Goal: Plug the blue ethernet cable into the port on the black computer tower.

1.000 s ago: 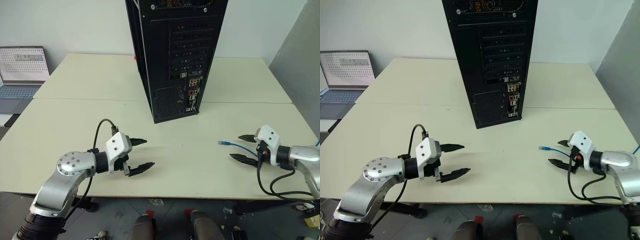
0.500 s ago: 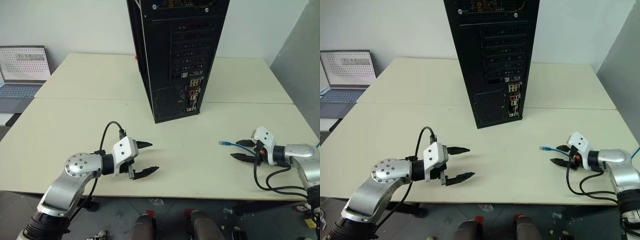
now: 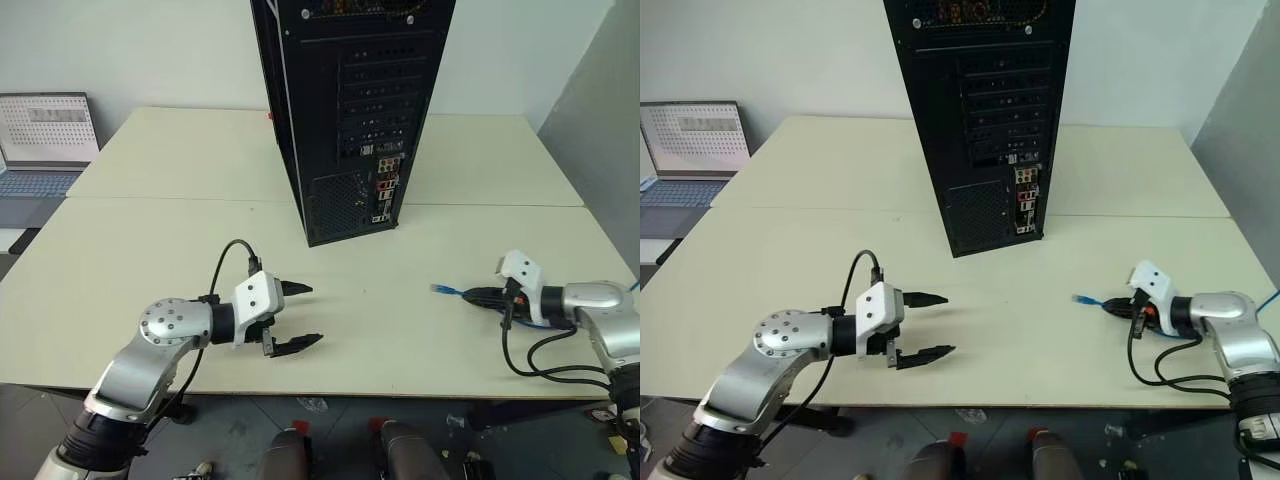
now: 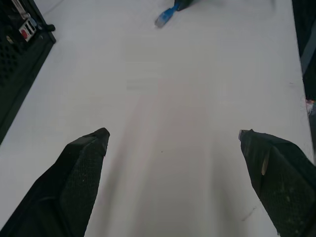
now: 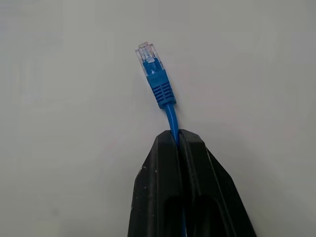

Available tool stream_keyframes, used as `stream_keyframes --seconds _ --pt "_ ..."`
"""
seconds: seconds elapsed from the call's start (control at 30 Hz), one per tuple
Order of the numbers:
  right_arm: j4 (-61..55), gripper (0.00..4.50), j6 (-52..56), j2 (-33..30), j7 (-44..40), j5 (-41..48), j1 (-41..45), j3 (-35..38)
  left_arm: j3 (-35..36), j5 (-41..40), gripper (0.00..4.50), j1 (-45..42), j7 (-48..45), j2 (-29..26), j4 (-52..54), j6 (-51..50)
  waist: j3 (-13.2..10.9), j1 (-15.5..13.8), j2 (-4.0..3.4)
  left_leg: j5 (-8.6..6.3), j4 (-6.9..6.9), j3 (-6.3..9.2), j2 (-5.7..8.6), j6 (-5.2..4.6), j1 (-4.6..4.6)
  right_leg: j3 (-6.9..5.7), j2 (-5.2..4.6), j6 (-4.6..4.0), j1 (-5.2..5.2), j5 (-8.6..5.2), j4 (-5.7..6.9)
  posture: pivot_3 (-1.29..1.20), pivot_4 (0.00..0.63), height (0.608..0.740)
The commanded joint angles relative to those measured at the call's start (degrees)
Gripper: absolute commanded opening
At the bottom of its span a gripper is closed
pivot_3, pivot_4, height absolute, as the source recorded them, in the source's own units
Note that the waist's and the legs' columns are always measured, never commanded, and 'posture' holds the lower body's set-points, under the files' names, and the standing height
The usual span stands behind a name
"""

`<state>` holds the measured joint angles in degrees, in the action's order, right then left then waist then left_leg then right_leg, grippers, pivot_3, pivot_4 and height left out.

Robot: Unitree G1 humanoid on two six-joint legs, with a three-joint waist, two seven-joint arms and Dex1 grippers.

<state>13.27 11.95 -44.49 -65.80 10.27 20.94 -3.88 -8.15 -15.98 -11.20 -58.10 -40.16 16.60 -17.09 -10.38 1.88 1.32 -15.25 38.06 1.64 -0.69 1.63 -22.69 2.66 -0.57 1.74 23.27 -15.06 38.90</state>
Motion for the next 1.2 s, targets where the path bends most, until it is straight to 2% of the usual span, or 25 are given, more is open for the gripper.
stream_keyframes --seconds 0.03,0.27,0.57,0.7,1.13,1.17,1.2 --pt "-11.0 0.03 4.9 2.0 1.3 1.0 1.1 -2.3 -2.7 1.6 4.50 -4.1 0.4 2.1 -1.1 0.0 0.0 -0.1 -0.01 0.00 0.00 0.01 0.01 0.00 0.00 -0.01 0.00 0.00 0.00 0.00 0.01 0.00 0.150 0.740" --pt "-22.0 0.03 12.9 6.2 2.2 1.4 3.4 -7.7 -6.7 4.3 4.50 -10.3 0.0 6.0 -6.7 0.9 0.0 -0.2 0.00 0.00 0.04 0.19 0.06 0.00 -0.05 -0.07 -0.02 0.00 0.00 0.00 0.01 0.00 0.150 0.740" --pt "-23.7 0.03 14.6 8.6 3.3 0.2 5.7 -11.3 -8.4 5.6 4.50 -12.7 -1.5 7.7 -10.8 1.9 0.0 -0.2 0.00 0.00 0.05 0.48 0.07 0.01 -0.07 -0.12 -0.02 0.00 0.01 0.00 0.01 0.00 0.150 0.740" --pt "-24.1 0.00 14.4 8.8 3.3 0.0 5.8 -12.1 -8.0 5.4 3.79 -12.9 -2.0 8.6 -11.5 1.9 0.0 -0.2 0.00 0.00 0.07 0.50 0.09 0.01 -0.10 -0.13 -0.03 0.00 0.01 0.00 0.00 0.00 0.150 0.740" --pt "-24.5 0.00 13.5 9.0 3.3 -0.6 5.8 -13.6 -8.0 5.5 0.93 -12.9 -3.1 9.4 -12.1 2.1 0.0 -0.2 0.00 0.00 0.07 0.53 0.08 0.01 -0.09 -0.15 -0.02 0.00 0.01 0.00 0.01 0.00 0.150 0.740" --pt "-24.5 0.00 13.4 9.0 3.3 -0.6 5.8 -13.7 -8.0 5.6 0.83 -12.9 -3.1 9.4 -12.2 2.2 0.0 -0.2 0.00 0.00 0.07 0.53 0.08 0.01 -0.09 -0.15 -0.02 0.00 0.01 0.00 0.01 0.00 0.150 0.740" --pt "-24.4 0.00 13.4 9.1 3.2 -0.7 5.8 -13.7 -8.1 5.7 0.51 -12.9 -3.0 9.5 -12.3 2.3 0.0 -0.2 0.00 0.00 0.07 0.53 0.08 0.01 -0.09 -0.15 -0.02 0.00 0.01 0.00 0.01 0.00 0.150 0.740"
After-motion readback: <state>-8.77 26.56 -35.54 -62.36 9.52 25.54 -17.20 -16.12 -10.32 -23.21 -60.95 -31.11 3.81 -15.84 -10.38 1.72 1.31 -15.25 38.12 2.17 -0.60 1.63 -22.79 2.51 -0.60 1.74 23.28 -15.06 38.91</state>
